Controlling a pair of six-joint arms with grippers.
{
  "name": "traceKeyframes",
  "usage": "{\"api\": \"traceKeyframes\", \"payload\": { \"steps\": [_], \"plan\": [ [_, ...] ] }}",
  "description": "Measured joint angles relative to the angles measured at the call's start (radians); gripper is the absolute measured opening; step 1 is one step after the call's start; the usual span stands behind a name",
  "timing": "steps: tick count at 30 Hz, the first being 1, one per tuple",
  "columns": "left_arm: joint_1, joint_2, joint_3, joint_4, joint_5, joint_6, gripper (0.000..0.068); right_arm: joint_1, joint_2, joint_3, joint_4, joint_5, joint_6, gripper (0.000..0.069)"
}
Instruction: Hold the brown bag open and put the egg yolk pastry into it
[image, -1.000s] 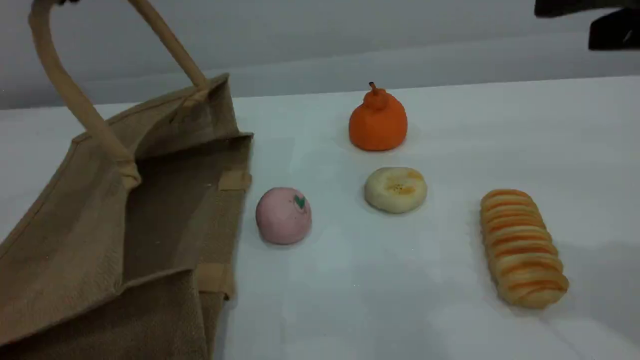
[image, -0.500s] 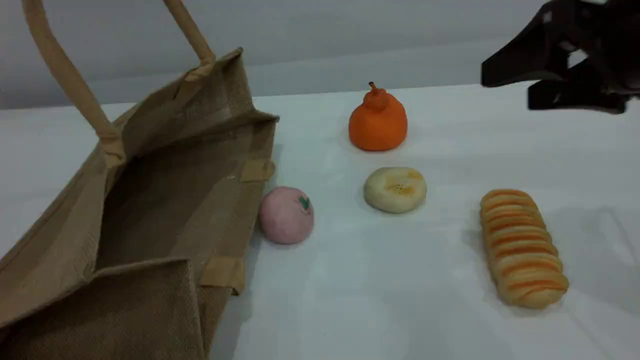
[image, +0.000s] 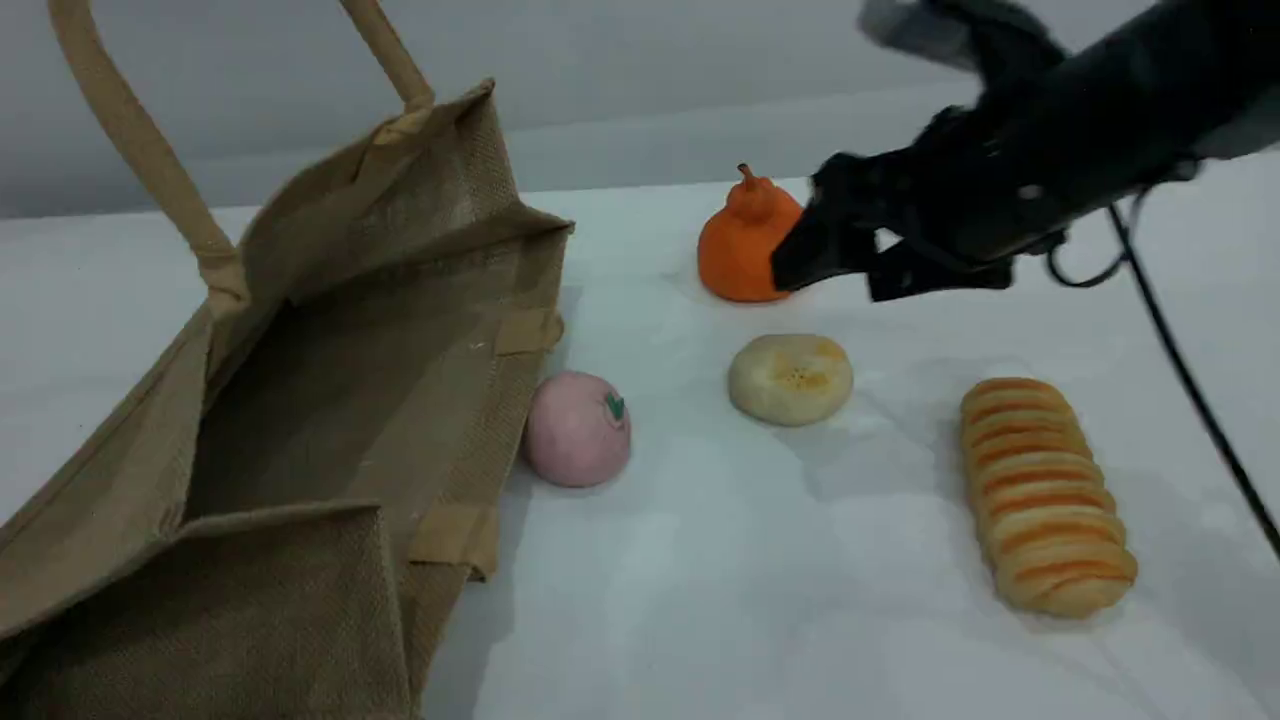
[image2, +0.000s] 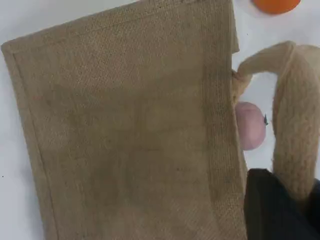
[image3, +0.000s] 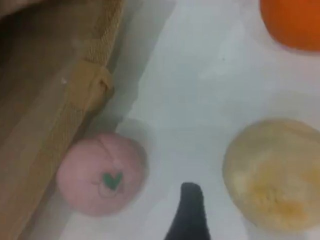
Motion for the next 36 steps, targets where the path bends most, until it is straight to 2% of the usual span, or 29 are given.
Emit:
{"api": "traceKeyframes", "payload": {
  "steps": [5, 10, 20, 29, 31, 33, 36],
  "plan": [
    [0.0, -0.001, 0.0, 0.0, 0.0, 0.0, 0.0087, 0.001, 0.053, -0.046, 0.0, -0.115, -0.003, 0.0531],
    [0.0, -0.001, 0.0, -0.001, 0.0, 0.0, 0.0087, 0.001, 0.106, -0.082, 0.0, -0.079, -0.018, 0.0531],
    [0.0, -0.001, 0.0, -0.002, 0.0, -0.015, 0.0087, 0.001, 0.214, -0.172, -0.001, -0.09, -0.018, 0.0531],
    [0.0, -0.001, 0.0, -0.001, 0.0, -0.016, 0.0087, 0.001, 0.256, -0.174, 0.001, -0.076, -0.019, 0.0525],
    [0.0, -0.001, 0.0, -0.001, 0.0, -0.016, 0.0087, 0.001, 0.256, -0.174, 0.001, -0.075, -0.019, 0.0492],
    [0.0, -0.001, 0.0, -0.001, 0.0, -0.016, 0.0087, 0.001, 0.256, -0.174, 0.001, -0.072, -0.03, 0.0429],
    [0.0, -0.001, 0.0, -0.001, 0.0, -0.016, 0.0087, 0.001, 0.256, -0.174, 0.001, -0.07, -0.031, 0.0279]
  ]
}}
